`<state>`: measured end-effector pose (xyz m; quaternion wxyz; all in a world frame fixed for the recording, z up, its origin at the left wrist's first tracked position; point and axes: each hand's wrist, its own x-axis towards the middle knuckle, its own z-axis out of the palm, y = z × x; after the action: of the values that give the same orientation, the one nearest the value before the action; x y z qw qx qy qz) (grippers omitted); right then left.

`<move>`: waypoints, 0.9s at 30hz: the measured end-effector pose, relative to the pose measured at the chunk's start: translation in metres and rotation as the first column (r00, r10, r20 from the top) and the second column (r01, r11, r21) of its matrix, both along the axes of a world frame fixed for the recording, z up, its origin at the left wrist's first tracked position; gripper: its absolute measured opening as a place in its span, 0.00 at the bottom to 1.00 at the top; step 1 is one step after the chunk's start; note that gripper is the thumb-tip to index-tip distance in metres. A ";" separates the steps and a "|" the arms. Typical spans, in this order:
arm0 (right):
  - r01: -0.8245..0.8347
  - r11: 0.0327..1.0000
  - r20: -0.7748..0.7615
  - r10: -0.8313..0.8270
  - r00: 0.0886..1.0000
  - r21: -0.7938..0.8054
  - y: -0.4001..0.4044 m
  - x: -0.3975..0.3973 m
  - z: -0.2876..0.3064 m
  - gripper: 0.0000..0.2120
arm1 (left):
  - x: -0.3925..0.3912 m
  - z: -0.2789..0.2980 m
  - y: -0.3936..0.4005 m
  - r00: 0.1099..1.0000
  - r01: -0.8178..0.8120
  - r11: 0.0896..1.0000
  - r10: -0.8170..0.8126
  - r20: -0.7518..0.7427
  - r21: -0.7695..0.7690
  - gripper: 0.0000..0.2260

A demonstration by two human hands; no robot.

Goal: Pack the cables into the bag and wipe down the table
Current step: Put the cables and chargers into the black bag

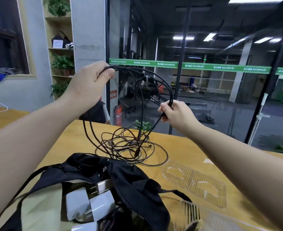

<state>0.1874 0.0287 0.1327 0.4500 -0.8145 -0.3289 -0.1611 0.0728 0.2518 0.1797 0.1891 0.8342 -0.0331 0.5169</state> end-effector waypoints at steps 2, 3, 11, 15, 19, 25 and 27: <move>-0.022 0.998 0.006 0.022 1.000 0.065 0.001 -0.003 0.007 0.13 | -0.005 0.006 0.000 1.000 -0.005 1.000 0.005 0.003 0.005 0.10; -0.041 0.994 0.004 0.041 0.999 0.101 0.001 -0.005 0.010 0.13 | -0.007 0.009 0.000 1.000 -0.001 1.000 0.001 0.014 0.007 0.10; -0.199 0.944 0.032 0.197 0.980 0.262 0.009 -0.034 0.030 0.08 | -0.029 0.027 -0.003 0.997 0.017 0.999 -0.014 0.071 -0.043 0.10; -0.299 0.906 0.003 0.312 0.950 0.300 0.015 -0.055 0.037 0.08 | -0.041 0.026 -0.005 0.993 0.121 0.989 -0.121 0.008 -0.090 0.14; -0.393 0.870 -0.062 0.429 0.901 0.299 0.022 -0.080 0.032 0.08 | -0.057 0.015 -0.018 0.964 0.214 0.970 -0.228 -0.137 -0.114 0.29; -0.533 0.802 -0.213 0.589 0.779 0.270 0.022 -0.112 0.004 0.07 | -0.094 -0.013 -0.041 0.848 0.402 0.889 -0.452 -0.278 -0.220 0.32; -0.568 0.804 -0.218 0.594 0.774 0.175 0.024 -0.121 -0.006 0.08 | -0.100 -0.022 -0.045 0.789 0.455 0.820 -0.552 -0.269 -0.348 0.31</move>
<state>0.0659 0.0527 0.1268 0.5569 -0.6634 -0.4934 0.0790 -0.0276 0.2067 0.1573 0.4333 0.8411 -0.1521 0.2858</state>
